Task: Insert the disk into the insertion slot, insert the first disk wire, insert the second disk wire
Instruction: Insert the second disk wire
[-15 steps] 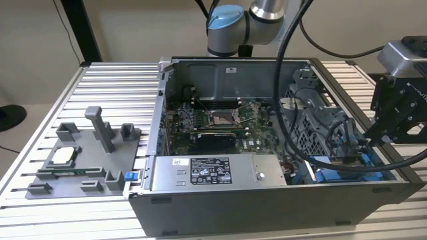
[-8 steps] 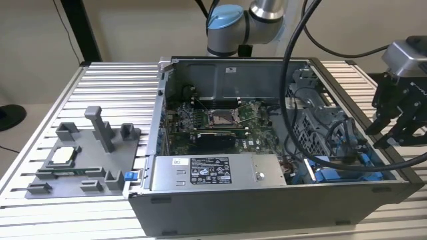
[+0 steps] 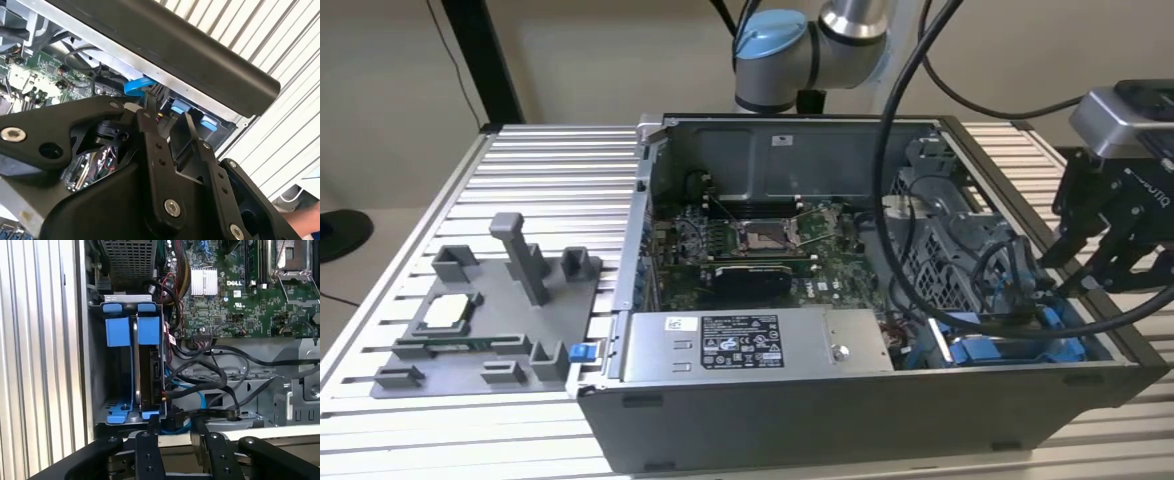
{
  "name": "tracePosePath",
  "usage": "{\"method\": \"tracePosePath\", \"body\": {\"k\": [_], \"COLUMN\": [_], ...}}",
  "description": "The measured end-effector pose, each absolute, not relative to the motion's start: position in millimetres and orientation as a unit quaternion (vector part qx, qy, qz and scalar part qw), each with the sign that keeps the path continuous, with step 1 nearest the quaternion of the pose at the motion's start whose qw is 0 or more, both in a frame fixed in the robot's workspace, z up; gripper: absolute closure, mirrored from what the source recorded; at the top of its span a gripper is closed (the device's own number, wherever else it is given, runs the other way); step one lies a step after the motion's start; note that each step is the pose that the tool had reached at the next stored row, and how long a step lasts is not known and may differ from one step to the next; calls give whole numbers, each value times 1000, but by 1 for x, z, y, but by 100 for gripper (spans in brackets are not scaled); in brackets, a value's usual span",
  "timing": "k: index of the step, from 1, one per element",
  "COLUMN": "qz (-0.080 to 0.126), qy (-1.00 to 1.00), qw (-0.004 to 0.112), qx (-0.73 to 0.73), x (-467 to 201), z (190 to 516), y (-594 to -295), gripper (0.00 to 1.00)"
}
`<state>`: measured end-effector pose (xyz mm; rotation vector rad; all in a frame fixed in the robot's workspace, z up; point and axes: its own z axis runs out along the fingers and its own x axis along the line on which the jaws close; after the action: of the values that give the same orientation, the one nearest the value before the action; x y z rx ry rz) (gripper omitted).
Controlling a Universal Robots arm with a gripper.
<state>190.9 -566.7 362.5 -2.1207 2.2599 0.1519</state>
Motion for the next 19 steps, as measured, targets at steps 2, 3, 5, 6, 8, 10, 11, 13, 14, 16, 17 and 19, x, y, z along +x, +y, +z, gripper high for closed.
{"method": "tracePosePath", "body": {"k": [2, 3, 5, 6, 8, 10, 11, 13, 14, 16, 17, 19], "qz": [52, 54, 57, 59, 65, 70, 72, 73, 74, 74, 74, 74], "qy": [728, 728, 728, 728, 728, 728, 728, 728, 728, 728, 728, 728], "qw": [16, 14, 9, 6, -1, -6, -8, -9, -10, -10, -11, -11], "qx": [-683, -683, -683, -682, -682, -682, -681, -681, -681, -682, -682, -682], "x": [193, 195, 197, 197, 198, 199, 199, 200, 201, 202, 202, 202], "z": [361, 361, 360, 359, 359, 358, 358, 358, 357, 356, 356, 356], "y": [-566, -566, -566, -566, -566, -566, -566, -566, -566, -566, -566, -566], "gripper": [0, 0, 0, 0, 0, 0, 0, 0, 0, 0, 0, 0]}}
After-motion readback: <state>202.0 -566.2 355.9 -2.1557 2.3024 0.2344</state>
